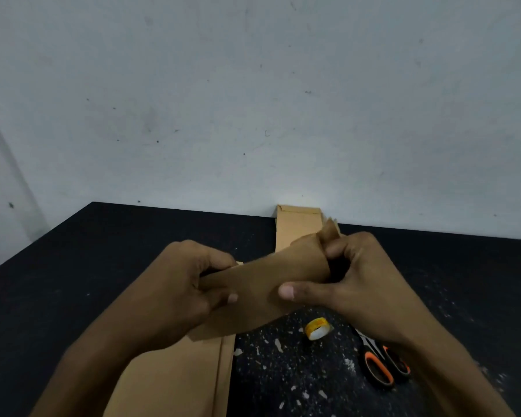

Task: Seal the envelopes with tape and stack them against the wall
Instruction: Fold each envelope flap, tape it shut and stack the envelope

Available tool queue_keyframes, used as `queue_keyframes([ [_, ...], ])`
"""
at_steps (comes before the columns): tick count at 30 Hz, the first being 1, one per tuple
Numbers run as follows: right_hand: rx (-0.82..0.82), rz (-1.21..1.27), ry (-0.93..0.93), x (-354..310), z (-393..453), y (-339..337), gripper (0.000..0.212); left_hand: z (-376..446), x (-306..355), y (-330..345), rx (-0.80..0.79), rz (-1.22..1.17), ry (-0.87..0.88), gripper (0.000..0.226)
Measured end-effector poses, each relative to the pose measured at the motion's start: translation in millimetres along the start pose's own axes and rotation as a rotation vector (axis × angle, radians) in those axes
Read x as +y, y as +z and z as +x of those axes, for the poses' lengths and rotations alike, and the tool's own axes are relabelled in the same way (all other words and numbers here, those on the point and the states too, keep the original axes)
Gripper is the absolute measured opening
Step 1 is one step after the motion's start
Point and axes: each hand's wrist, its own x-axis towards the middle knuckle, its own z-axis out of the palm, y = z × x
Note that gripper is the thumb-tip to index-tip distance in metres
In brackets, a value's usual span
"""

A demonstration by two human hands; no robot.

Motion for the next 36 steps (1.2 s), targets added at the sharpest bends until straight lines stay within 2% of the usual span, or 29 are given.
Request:
queue_keyframes([
  [3, 0.046, -0.024, 0.015, 1.9, 2.3, 5.7, 0.033, 1.9, 0.1, 4.7, -0.014, -0.01, 0.01, 0.02],
  [7, -0.021, -0.059, 0.053, 1.8, 2.3, 7.7, 0.024, 2.1, 1.1, 7.5, -0.013, -0.002, 0.014, 0.022],
  [11, 0.059, -0.066, 0.048, 4.2, 1.2, 2.5, 0.036, 1.4, 0.9, 7.7, 0.01, 0.0, 0.005, 0.02],
  [17, -0.037, -0.094, 0.074, -1.1, -0.2, 8.0, 0.022, 6.1, 12.8, 12.8, -0.002, -0.045, 0.073, 0.015],
  [20, 0.033, -0.086, 0.015, -6.6, -4.2, 7.4, 0.017, 10.4, 19.4, 16.4, 0.046, -0.087, 0.096, 0.011],
  [22, 0.171, 0.031, -0.043, -8.0, -9.6, 0.9, 0.018, 11.2, 22.9, 15.2, 0.099, -0.199, 0.065, 0.006],
  [24, 0.313, 0.243, -0.072, -6.5, -14.3, -6.5, 0.03, 8.6, 26.9, 14.0, 0.131, -0.437, -0.009, 0.009],
  [28, 0.34, 0.699, 0.034, -7.8, -19.2, -9.7, 0.047, 3.7, 32.9, 27.8, 0.104, -0.923, -0.177, 0.025],
  [30, 0.338, 0.738, 0.119, -6.7, -21.3, -8.2, 0.052, 2.6, 32.4, 36.6, 0.059, -1.003, -0.238, 0.03],
  [33, 0.283, 0.696, 0.204, -0.4, -27.8, -8.2, 0.06, 2.6, 30.9, 44.8, 0.003, -0.964, -0.275, 0.039],
  [36, 0.16, 0.583, 0.283, 9.8, -38.8, -8.8, 0.053, 6.5, 28.7, 50.6, 0.04, -0.96, -0.274, 0.038],
])
